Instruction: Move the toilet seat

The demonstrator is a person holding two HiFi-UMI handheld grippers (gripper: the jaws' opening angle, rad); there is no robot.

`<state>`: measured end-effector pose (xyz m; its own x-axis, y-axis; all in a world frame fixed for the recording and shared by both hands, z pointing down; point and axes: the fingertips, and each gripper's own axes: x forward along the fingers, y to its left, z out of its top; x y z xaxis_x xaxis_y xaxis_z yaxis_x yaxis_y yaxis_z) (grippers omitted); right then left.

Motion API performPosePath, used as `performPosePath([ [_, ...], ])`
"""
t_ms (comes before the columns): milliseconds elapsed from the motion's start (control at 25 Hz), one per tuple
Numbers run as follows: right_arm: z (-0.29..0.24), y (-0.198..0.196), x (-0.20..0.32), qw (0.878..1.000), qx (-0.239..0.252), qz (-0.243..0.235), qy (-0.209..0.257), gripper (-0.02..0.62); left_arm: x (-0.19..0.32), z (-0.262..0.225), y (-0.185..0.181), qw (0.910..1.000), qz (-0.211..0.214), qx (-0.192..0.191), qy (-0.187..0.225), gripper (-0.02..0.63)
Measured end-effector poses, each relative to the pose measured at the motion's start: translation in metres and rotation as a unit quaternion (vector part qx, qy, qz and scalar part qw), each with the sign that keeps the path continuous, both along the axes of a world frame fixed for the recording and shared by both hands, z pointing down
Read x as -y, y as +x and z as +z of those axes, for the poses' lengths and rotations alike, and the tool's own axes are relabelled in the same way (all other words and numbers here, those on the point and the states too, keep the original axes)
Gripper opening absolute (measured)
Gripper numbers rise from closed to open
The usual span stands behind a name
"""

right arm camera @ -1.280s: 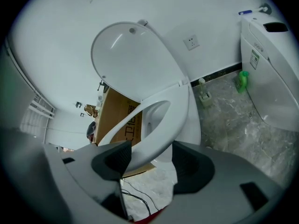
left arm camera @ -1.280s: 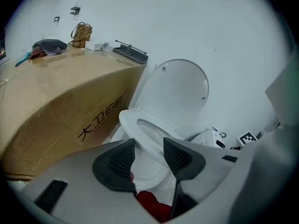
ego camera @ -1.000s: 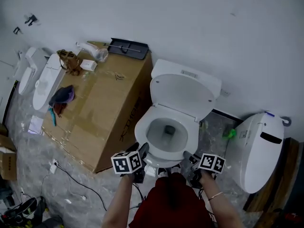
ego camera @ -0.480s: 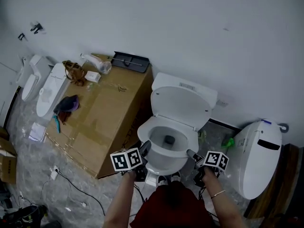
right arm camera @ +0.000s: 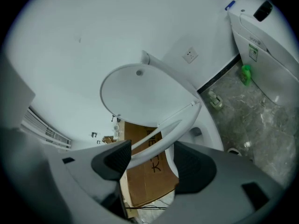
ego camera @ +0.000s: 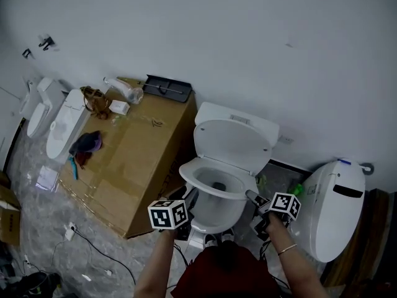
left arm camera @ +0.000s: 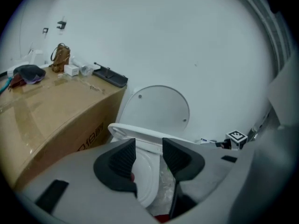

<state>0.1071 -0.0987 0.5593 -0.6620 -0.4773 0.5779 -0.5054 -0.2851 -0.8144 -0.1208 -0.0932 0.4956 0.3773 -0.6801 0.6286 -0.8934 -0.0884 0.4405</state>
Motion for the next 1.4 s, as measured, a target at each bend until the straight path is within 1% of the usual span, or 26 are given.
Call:
performPosePath([
  [120,-0.006,0.003,0.011,1.000,0.014,0.016,-0.001,0.278,0.016,-0.009,0.003,0.9994,0.019,0.023,0.017,0.199],
  [200,-0.011,0.006,0.016,0.999,0.024,0.026,0.001,0.278,0.025,-0.014,0.005,0.9988,0.027,0.032,0.025,0.201],
  [320,-0.018,0.010,0.024,0.998,0.043,0.040,0.012,0.278,0.038,-0.021,0.010,0.9985,0.025,0.033,0.036,0.199],
  [440,-0.029,0.017,0.033,0.996,0.064,0.048,0.034,0.276,0.054,-0.028,0.013,0.9981,0.022,0.033,0.048,0.199],
  [560,-0.044,0.024,0.040,0.994,0.060,0.040,0.077,0.276,0.069,-0.034,0.016,0.9975,0.024,0.035,0.057,0.198],
  [720,-0.065,0.018,0.046,0.991,0.051,0.002,0.123,0.276,0.085,-0.039,0.020,0.9967,0.023,0.039,0.067,0.198],
  [840,-0.073,0.010,0.048,0.986,-0.007,-0.039,0.159,0.273,0.098,-0.043,0.023,0.9960,0.027,0.045,0.073,0.198],
  [960,-0.073,0.005,0.052,0.975,-0.078,-0.077,0.195,0.252,0.110,-0.046,0.026,0.9955,0.027,0.050,0.075,0.198],
  [1040,-0.072,0.003,0.056,0.966,-0.117,-0.090,0.212,0.217,0.117,-0.047,0.028,0.9955,0.024,0.050,0.076,0.198],
  [1120,-0.073,0.002,0.064,0.958,-0.145,-0.097,0.227,0.159,0.124,-0.049,0.029,0.9953,0.021,0.053,0.079,0.198],
  [1160,-0.074,0.001,0.069,0.953,-0.160,-0.101,0.237,0.141,0.128,-0.050,0.030,0.9950,0.020,0.055,0.081,0.198],
  [1320,-0.081,-0.001,0.086,0.924,-0.236,-0.125,0.274,0.092,0.143,-0.054,0.035,0.9933,0.019,0.066,0.092,0.198],
  [1400,-0.081,-0.003,0.096,0.918,-0.255,-0.124,0.278,0.084,0.151,-0.055,0.037,0.9925,0.019,0.071,0.097,0.198],
])
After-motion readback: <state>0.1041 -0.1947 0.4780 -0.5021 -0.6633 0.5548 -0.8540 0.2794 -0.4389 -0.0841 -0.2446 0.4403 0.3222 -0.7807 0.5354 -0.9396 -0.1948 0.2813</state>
